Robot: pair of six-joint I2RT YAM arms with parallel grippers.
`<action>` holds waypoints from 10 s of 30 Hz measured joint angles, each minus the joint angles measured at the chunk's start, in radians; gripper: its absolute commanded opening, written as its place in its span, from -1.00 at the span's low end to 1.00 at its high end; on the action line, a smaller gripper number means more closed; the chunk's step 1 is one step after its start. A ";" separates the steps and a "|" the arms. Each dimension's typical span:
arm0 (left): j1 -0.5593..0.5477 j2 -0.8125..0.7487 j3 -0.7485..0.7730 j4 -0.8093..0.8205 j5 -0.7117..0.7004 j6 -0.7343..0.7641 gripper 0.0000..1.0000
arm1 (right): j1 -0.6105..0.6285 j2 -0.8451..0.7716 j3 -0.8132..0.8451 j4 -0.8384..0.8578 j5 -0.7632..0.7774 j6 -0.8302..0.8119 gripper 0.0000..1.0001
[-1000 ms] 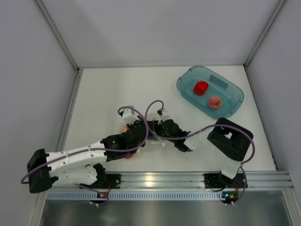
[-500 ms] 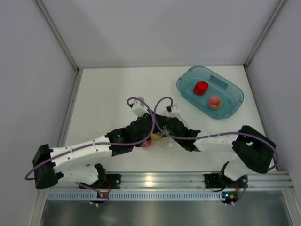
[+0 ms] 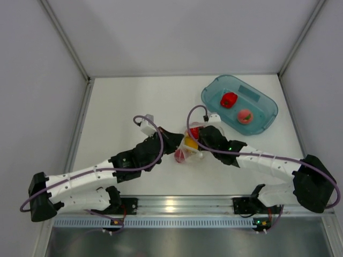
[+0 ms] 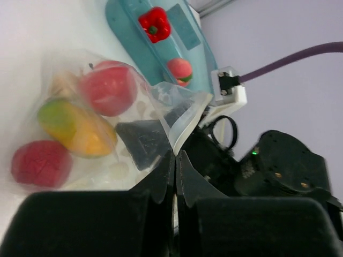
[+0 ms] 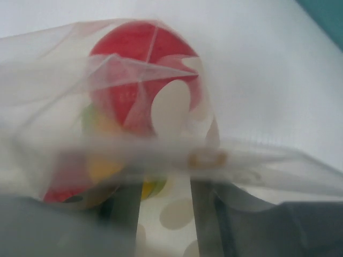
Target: Open the zip-top bag and remove the fake food
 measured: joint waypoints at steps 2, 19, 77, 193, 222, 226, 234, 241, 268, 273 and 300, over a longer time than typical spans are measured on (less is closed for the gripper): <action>0.007 0.001 -0.022 -0.010 -0.019 0.004 -1.00 | 0.000 0.000 -0.005 0.011 -0.048 -0.024 -0.19; 0.026 0.118 -0.035 -0.054 -0.170 0.109 -1.00 | -0.001 0.137 -0.019 0.225 -0.306 -0.092 0.11; 0.114 0.165 -0.040 -0.028 -0.115 0.402 -1.00 | 0.072 0.150 -0.007 0.251 -0.274 -0.131 -0.69; 0.128 0.077 -0.056 -0.092 -0.131 0.347 -1.00 | -0.704 0.317 0.542 -0.280 -0.332 -0.339 0.14; 0.129 0.058 -0.062 -0.105 -0.081 0.340 -1.00 | -0.486 -0.035 0.291 -0.175 -0.544 -0.259 0.35; 0.129 0.058 -0.060 -0.105 -0.081 0.312 -1.00 | -0.314 -0.129 0.183 -0.101 -0.518 -0.172 0.22; 0.129 0.058 -0.057 -0.107 -0.082 0.202 -1.00 | 0.024 -0.153 0.090 0.100 -0.317 -0.037 0.18; 0.129 0.071 0.005 -0.112 -0.063 0.053 -1.00 | 0.138 -0.005 0.089 0.242 -0.133 0.084 0.03; -0.018 0.080 0.051 -0.089 -0.145 -0.306 -1.00 | 0.135 0.244 0.136 0.239 0.039 0.285 -0.49; -0.018 0.030 0.023 -0.084 -0.137 -0.307 -1.00 | 0.107 0.248 0.150 0.130 0.125 0.210 -0.56; -0.018 -0.014 -0.125 -0.092 -0.142 -0.147 -1.00 | 0.077 0.305 0.305 -0.190 0.004 -0.095 -0.29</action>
